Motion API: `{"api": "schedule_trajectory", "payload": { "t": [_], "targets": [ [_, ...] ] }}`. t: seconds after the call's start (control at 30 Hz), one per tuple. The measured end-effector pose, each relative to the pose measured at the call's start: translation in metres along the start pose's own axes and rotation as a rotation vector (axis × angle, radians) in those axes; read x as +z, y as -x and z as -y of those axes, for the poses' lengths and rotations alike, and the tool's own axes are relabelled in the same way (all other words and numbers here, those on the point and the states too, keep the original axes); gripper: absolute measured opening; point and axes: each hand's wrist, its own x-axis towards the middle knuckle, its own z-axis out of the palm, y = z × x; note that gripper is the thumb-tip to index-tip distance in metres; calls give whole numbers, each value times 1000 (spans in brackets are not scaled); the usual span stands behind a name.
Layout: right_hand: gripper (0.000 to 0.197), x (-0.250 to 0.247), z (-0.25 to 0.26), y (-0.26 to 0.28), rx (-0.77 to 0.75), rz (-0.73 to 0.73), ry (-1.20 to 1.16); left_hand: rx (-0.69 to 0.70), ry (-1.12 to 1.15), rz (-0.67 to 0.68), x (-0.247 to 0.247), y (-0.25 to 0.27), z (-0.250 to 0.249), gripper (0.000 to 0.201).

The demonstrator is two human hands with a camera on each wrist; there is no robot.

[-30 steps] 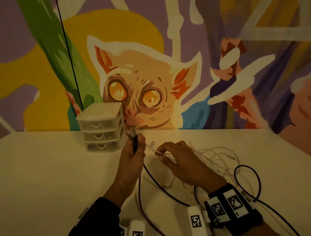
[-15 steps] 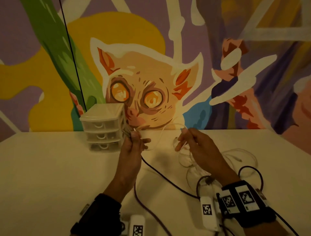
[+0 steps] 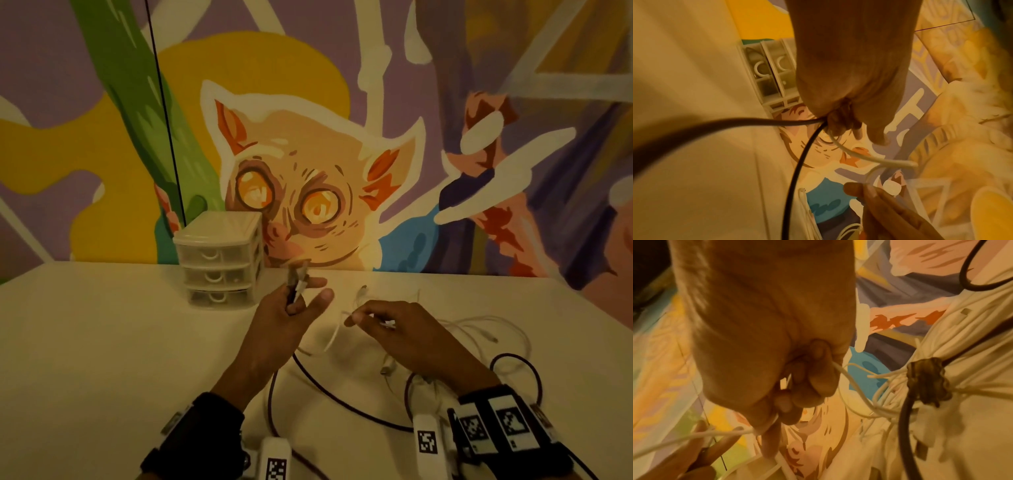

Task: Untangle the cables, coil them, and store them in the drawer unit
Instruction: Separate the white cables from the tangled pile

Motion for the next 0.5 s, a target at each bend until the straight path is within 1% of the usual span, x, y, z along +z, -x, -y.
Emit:
{"api": "schedule_trajectory", "payload": {
  "t": [0.03,0.1,0.17,0.23,0.3,0.37,0.43,0.5],
  "targets": [
    [28,1,1,-1,-3,-18,0,-10,-36,31,1,1,0,28],
    [27,1,2,-1,-7,-62,-2,-47,-97,76,4,2,-3,38],
    [35,1,3,-2,-1,-73,13,-92,-119,85,6,3,-5,46],
    [46,0,5,-1,20,-88,30,-104,-150,110,7,-1,-5,39],
    [39,0,9,-1,34,-131,27,-99,-186,125,5,-3,1,32],
    [35,-1,13,-1,31,-170,-17,-115,-198,133,4,-3,6,36],
    [38,-2,14,1,29,-178,-62,-96,-186,96,3,-3,5,40],
    [40,-7,12,3,50,-139,-113,-59,-114,-22,0,-5,4,32]
  ]
}}
